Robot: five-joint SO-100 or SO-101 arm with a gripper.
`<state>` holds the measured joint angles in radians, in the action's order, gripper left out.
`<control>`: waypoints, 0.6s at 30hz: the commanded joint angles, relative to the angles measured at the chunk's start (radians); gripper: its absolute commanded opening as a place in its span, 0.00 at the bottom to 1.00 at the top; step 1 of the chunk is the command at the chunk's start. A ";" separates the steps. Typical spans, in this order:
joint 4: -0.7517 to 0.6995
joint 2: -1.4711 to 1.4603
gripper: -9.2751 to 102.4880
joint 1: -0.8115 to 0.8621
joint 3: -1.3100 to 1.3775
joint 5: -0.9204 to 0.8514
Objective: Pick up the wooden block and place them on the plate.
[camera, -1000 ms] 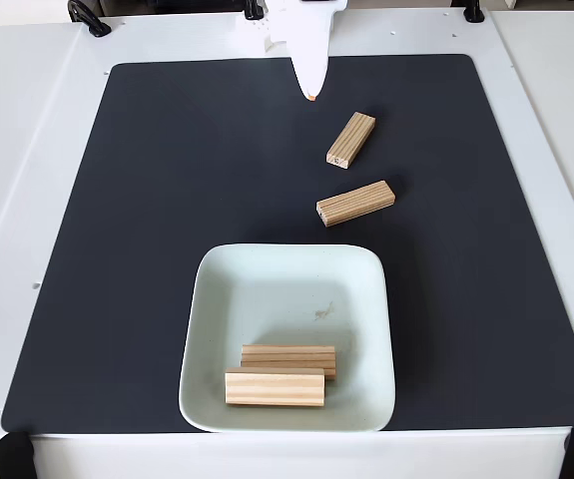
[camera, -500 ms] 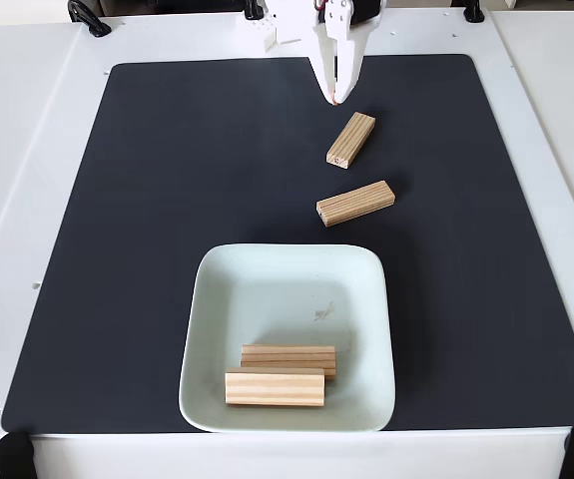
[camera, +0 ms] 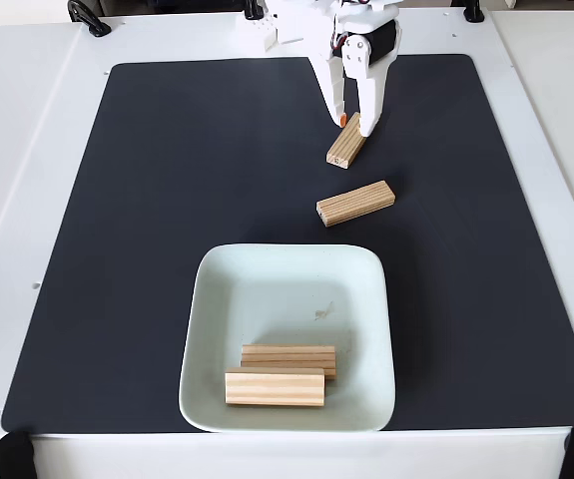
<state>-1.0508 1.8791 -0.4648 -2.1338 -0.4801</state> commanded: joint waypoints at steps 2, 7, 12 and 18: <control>-0.064 0.009 0.39 0.008 -0.002 -0.074; -0.094 0.009 0.40 0.009 -0.026 -0.089; -0.080 0.008 0.40 0.023 -0.075 -0.094; -0.078 -0.008 0.40 0.026 -0.080 -0.094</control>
<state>-1.1351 1.8745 -0.4326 -2.2135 -0.5660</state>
